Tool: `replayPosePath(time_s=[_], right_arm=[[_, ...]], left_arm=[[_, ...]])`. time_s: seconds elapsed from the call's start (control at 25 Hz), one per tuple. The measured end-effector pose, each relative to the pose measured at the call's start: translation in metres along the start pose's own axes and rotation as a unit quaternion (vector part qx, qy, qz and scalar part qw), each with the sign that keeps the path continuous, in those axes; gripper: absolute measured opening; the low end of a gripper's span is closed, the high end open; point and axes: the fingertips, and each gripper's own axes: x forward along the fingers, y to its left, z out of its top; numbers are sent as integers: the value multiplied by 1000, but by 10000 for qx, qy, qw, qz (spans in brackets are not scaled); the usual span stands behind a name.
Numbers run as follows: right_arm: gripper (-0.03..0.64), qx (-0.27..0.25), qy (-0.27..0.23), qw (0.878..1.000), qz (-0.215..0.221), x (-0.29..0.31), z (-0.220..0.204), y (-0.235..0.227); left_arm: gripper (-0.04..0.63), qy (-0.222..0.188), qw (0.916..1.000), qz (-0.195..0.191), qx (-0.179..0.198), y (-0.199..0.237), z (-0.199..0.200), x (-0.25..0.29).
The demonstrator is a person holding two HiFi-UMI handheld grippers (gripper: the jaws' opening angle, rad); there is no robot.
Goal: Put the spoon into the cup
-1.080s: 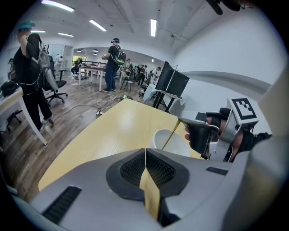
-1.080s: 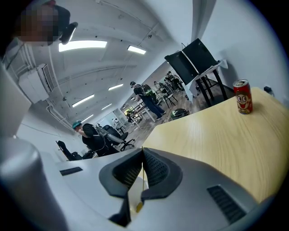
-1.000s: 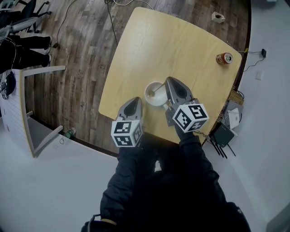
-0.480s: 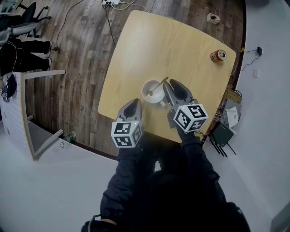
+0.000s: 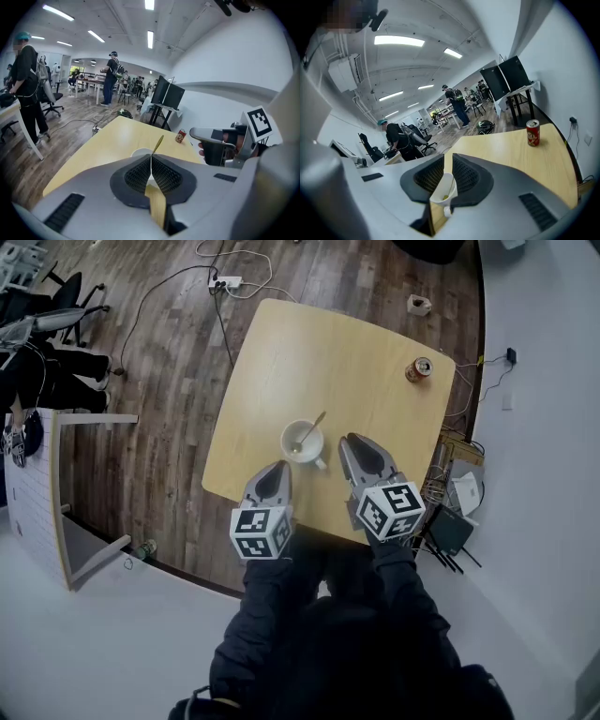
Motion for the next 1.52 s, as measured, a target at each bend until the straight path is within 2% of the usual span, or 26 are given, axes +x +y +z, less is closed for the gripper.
replayPosePath(time_s=[0.16,0.4,0.6,0.8,1.08,1.52], right_arm=[[44,-349,-85,9993,-53,-30,18,19],[23,-896,-137,9958,-98,-71,41,47],[23,-1072,-314,9937,-115,-100,60,65],[23,-1209,-607,9908,-71,-130,83,77],[23,-1446,-955,9848,-64,-161,114,86],[23,-1664,-1314,9772,-136,-192,140,79]], left_arm=[[35,-304,9994,-130,41,-27,22,-21],[35,-706,9965,-306,341,-65,54,-53],[35,-976,9929,-376,570,-88,73,-78],[34,-1432,9858,-255,836,-113,93,-103],[35,-1718,9763,-496,1220,-154,121,-113],[35,-1888,9698,-581,1432,-186,130,-118]])
